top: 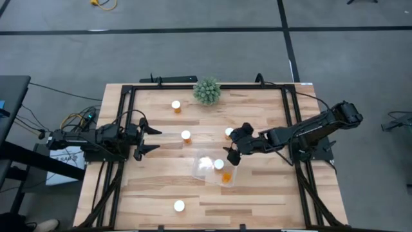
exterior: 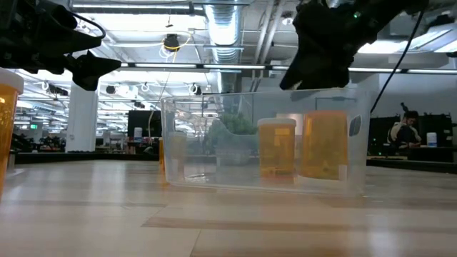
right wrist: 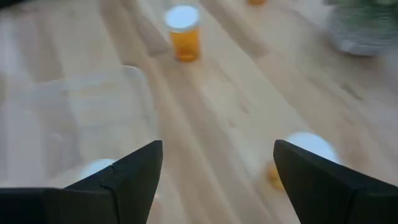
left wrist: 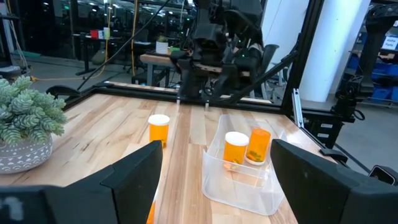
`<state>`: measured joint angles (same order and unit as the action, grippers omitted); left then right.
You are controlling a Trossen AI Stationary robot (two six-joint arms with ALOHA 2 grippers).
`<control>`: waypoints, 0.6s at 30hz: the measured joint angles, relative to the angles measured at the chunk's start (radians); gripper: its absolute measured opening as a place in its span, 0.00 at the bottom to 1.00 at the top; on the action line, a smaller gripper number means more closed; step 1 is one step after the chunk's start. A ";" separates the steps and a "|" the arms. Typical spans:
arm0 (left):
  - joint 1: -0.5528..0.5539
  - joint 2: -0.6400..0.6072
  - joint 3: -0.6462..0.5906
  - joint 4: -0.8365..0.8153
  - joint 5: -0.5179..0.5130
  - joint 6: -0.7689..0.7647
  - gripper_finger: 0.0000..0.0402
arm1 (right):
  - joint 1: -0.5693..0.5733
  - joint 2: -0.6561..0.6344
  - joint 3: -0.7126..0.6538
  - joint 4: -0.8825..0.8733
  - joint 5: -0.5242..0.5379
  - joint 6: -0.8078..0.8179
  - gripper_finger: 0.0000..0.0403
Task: Pick and place pill bottles into a basket
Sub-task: Put the orange pill bottle into the transparent bin
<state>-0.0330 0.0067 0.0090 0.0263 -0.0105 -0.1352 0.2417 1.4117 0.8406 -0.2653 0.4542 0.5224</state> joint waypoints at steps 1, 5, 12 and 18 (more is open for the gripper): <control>0.000 0.000 0.000 0.000 0.000 0.000 0.72 | 0.000 0.000 0.000 -0.021 0.016 0.000 0.74; 0.000 0.000 0.000 0.000 0.000 -0.002 0.72 | -0.001 0.000 0.000 -0.093 0.063 0.031 0.74; 0.000 0.000 0.000 0.000 0.000 -0.001 0.72 | 0.000 0.000 -0.016 -0.151 0.158 0.105 0.74; 0.000 0.000 0.000 0.000 0.000 -0.001 0.72 | 0.006 0.000 -0.093 -0.084 0.147 0.163 0.74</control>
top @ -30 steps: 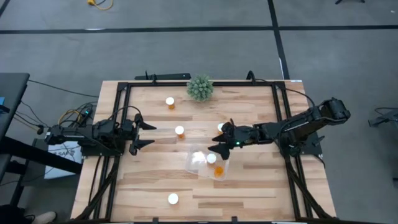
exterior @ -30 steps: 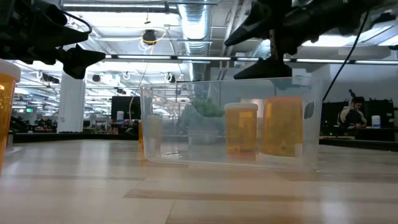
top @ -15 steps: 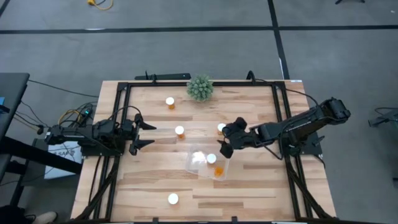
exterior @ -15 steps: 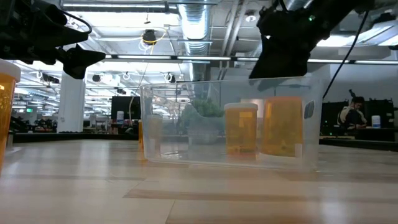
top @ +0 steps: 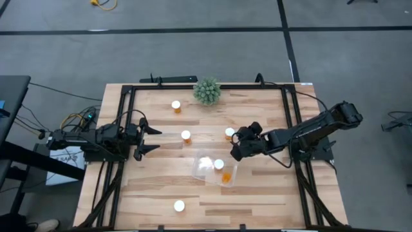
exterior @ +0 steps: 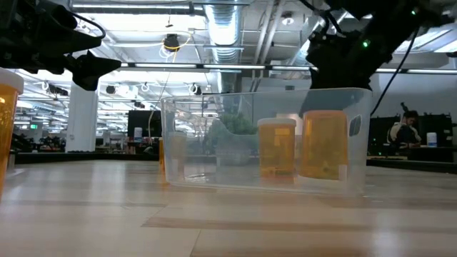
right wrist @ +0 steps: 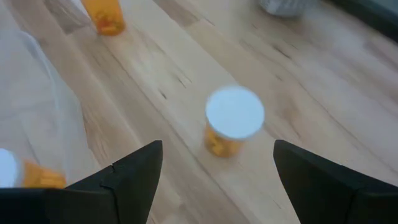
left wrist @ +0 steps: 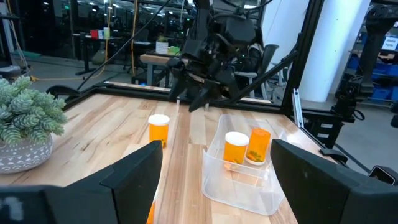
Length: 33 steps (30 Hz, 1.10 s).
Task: Pick and place pill bottles into a basket
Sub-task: Put the orange pill bottle into the transparent bin
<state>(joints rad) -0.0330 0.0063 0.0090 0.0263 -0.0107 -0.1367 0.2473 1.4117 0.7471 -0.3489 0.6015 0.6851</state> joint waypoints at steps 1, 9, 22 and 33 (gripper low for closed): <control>0.000 0.000 0.000 0.000 0.000 0.001 0.72 | 0.002 0.000 -0.009 0.010 0.000 0.004 0.74; 0.000 0.000 0.000 0.000 0.000 0.001 0.72 | -0.002 0.000 -0.122 0.151 -0.029 -0.003 0.74; 0.000 0.000 0.000 0.000 0.000 0.001 0.72 | -0.034 0.000 -0.204 0.361 -0.067 -0.119 0.74; 0.000 0.000 0.000 0.000 0.000 0.001 0.72 | -0.052 0.000 -0.204 0.397 -0.092 -0.159 0.74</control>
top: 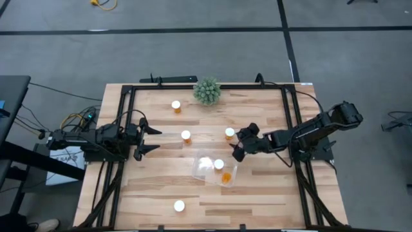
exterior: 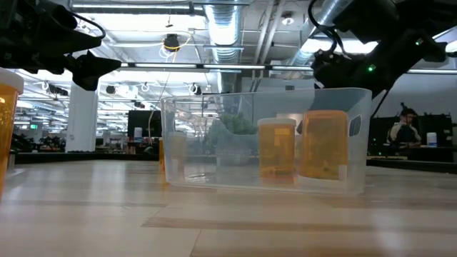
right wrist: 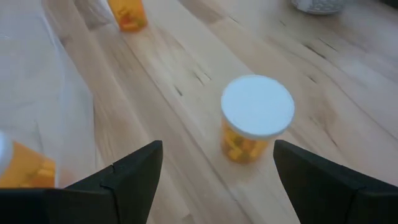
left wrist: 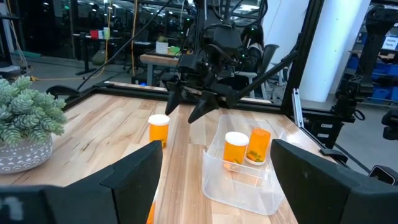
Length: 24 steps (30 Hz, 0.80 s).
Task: Pick and place pill bottles into a basket
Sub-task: Put the orange pill bottle into the transparent bin
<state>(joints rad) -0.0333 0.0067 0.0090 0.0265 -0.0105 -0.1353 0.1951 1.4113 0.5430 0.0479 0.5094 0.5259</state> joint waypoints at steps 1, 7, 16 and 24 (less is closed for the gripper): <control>0.000 0.000 0.000 0.000 0.000 0.000 0.72 | -0.004 0.000 0.000 0.008 -0.007 -0.006 0.74; 0.000 0.000 0.000 0.000 0.000 0.000 0.72 | -0.041 0.000 0.000 0.017 -0.045 -0.023 0.74; 0.000 0.000 0.000 0.000 0.000 -0.002 0.72 | -0.128 0.040 0.000 0.040 -0.123 -0.117 0.74; 0.000 0.000 0.000 0.000 0.000 -0.003 0.72 | -0.173 0.169 0.000 0.127 -0.172 -0.124 0.74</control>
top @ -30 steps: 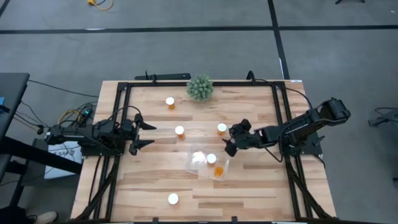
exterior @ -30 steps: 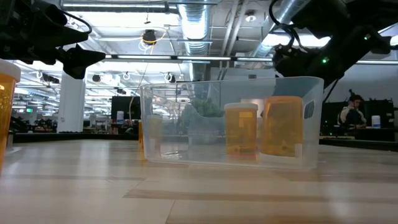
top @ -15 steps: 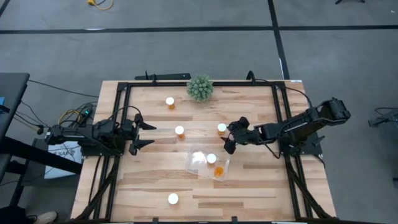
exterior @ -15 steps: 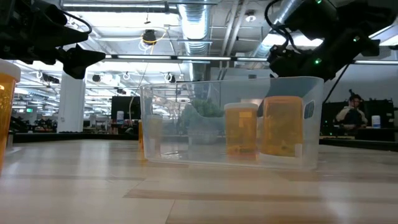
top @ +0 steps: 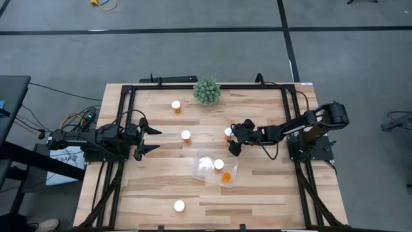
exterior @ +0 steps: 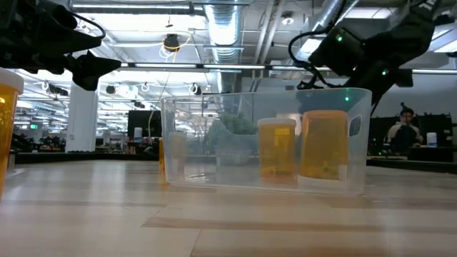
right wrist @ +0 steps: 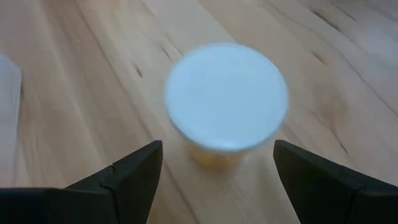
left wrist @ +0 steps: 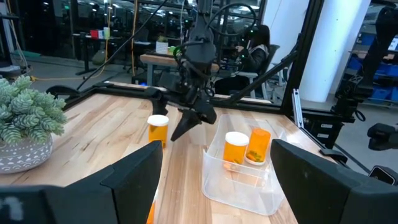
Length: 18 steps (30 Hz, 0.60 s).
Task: Pick and place pill bottles into a basket
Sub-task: Put the orange pill bottle into the transparent bin
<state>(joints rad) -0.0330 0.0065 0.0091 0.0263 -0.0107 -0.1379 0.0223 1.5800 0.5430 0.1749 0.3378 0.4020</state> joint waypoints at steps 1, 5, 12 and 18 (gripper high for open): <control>0.000 0.000 0.000 0.000 0.000 0.001 0.72 | 0.000 0.012 0.000 0.025 0.000 -0.008 0.74; 0.000 0.000 0.000 0.000 0.000 0.000 0.72 | 0.001 0.042 0.000 0.084 0.001 -0.020 0.74; 0.000 0.000 0.000 0.000 0.000 0.000 0.72 | -0.023 0.035 0.000 0.111 0.003 -0.060 0.74; 0.000 0.000 0.000 0.000 0.000 0.000 0.72 | -0.055 0.020 0.002 0.112 -0.001 -0.073 0.69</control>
<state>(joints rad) -0.0331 0.0063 0.0090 0.0261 -0.0105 -0.1379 -0.0327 1.6005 0.5446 0.2870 0.3371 0.3290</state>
